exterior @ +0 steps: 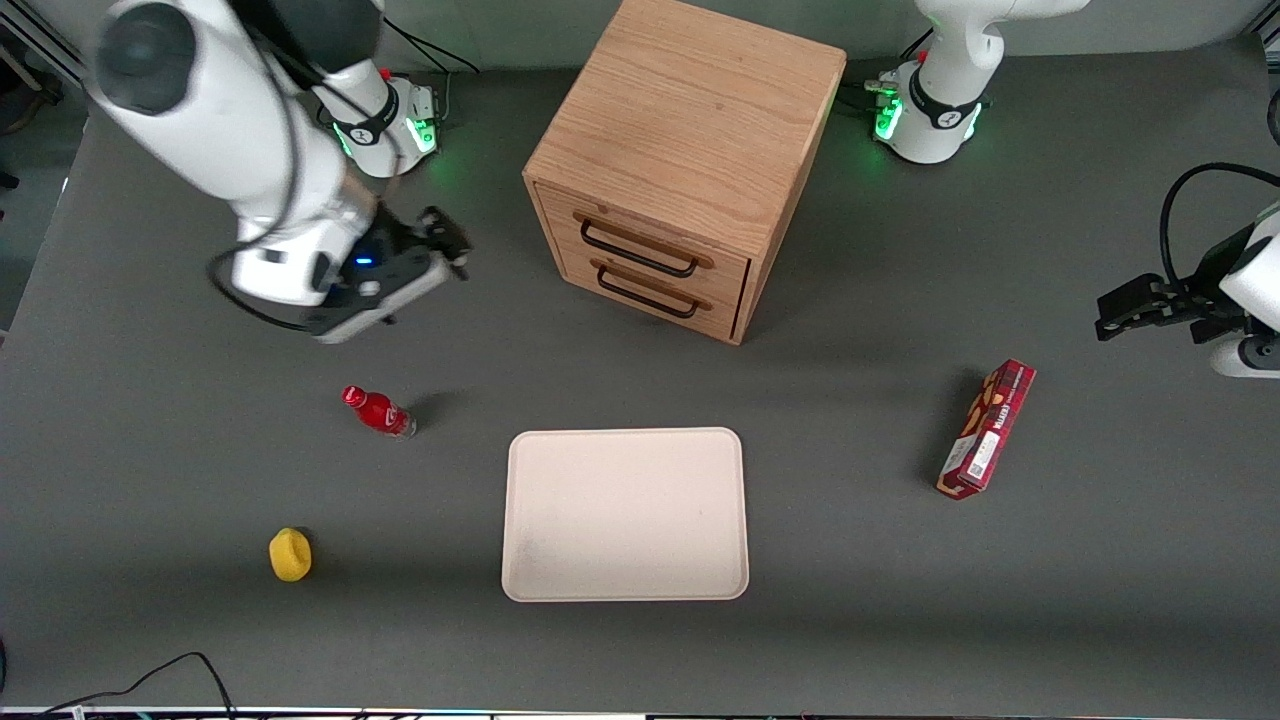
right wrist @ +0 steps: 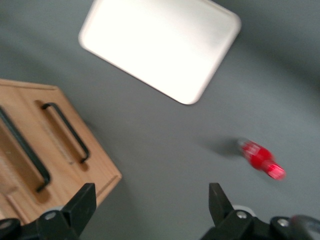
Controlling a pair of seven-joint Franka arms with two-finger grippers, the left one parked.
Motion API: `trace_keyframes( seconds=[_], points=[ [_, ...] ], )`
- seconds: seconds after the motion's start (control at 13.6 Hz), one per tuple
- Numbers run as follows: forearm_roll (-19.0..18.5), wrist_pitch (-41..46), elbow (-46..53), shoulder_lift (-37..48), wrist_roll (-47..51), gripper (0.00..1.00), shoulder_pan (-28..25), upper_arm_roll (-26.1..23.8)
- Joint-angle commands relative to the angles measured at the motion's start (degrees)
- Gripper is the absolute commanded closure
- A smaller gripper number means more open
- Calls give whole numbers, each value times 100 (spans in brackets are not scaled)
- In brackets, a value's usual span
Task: Open upper drawer
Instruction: 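Move the open right gripper to the upper drawer's black handle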
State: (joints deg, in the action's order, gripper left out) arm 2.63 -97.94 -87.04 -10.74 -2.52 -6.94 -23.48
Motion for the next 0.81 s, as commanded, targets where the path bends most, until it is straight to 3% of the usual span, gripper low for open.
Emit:
trace_keyframes(
  seconds=[0.0, 0.15, 0.29, 0.74],
  points=[
    [115, -233, 302, -603, -825, 0, -141, -305],
    [106, -374, 293, -884, -1520, 0, -159, -612],
    [-7, -533, 293, -991, -1576, 0, -272, -912],
    [-113, -639, 258, -1544, -1813, 0, -756, -957]
  ],
)
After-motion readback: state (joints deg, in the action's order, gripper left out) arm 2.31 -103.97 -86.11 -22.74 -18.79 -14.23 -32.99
